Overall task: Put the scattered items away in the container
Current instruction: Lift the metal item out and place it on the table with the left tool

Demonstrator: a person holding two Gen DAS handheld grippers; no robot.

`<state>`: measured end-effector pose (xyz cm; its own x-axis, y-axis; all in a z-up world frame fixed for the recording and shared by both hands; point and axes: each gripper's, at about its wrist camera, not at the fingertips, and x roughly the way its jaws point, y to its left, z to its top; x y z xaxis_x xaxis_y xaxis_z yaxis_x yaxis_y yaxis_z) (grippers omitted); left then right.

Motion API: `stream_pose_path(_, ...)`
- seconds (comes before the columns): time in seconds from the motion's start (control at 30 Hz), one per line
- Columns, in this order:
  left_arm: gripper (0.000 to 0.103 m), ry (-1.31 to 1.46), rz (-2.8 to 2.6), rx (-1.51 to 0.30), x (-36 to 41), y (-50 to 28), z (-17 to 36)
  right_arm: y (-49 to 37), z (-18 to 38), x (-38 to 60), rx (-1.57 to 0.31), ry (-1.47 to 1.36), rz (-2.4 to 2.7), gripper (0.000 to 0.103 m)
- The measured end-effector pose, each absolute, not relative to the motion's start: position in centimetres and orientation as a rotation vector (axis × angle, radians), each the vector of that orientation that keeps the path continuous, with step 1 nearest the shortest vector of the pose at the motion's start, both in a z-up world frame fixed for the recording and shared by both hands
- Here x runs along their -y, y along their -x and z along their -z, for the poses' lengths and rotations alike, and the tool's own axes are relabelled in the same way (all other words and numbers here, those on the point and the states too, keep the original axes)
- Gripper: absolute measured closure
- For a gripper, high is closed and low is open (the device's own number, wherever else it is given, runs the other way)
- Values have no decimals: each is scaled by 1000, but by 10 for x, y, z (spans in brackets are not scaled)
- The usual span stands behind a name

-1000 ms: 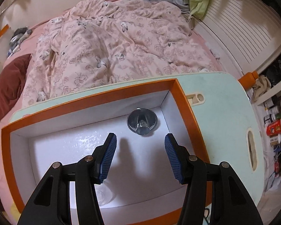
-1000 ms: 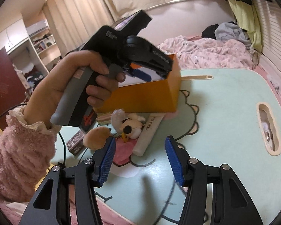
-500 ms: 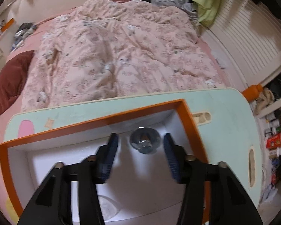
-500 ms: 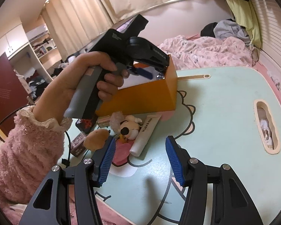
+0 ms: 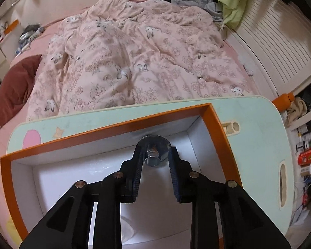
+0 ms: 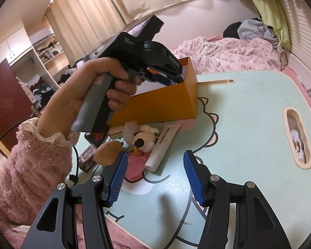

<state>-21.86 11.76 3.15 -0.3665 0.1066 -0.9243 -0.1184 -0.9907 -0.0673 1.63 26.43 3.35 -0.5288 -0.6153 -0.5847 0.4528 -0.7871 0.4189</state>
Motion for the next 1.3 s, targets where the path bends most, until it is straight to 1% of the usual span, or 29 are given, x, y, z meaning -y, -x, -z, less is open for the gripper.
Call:
stream_pose_path(0.03,80,1680,-2497,-31,-118,219,-31,-16,-33,-264,288,-993,2294,47)
stream_pose_path(0.07,86,1681,-2504,-55,-119,218,-31,-16,-33,-264,289,-993,2294,47)
stream_pose_path(0.13,86,1678,-2508,-80,-118,217,-30,-16,-33,-265,294,-990,2295,46)
stream_pose_path(0.27,86,1642,-2526,-76,-111,209,-37,-16,-32,-266,302,-989,2292,46)
stream_pose_path(0.4,86,1556,-2512,-9,-96,190,-60,-16,-32,-266,292,-991,2297,46)
stream_pose_path(0.53,86,1419,-2481,59,-80,152,-93,-14,-29,-264,280,-1008,2302,46)
stream_pose_path(0.7,86,1304,-2428,16,-57,93,-112,-10,-25,-264,271,-1047,2321,45)
stream_pose_path(0.8,86,1302,-2396,-1,-40,56,-105,-8,-24,-267,286,-1058,2327,45)
stream_pose_path(0.97,86,1279,-2370,103,-7,3,-90,-5,-26,-268,269,-1065,2348,45)
stream_pose_path(1.1,86,1323,-2348,121,3,-21,-69,-5,-35,-268,256,-1040,2370,45)
stream_pose_path(1.3,86,1328,-2252,63,-13,-32,-35,-2,-53,-255,184,-993,2379,45)
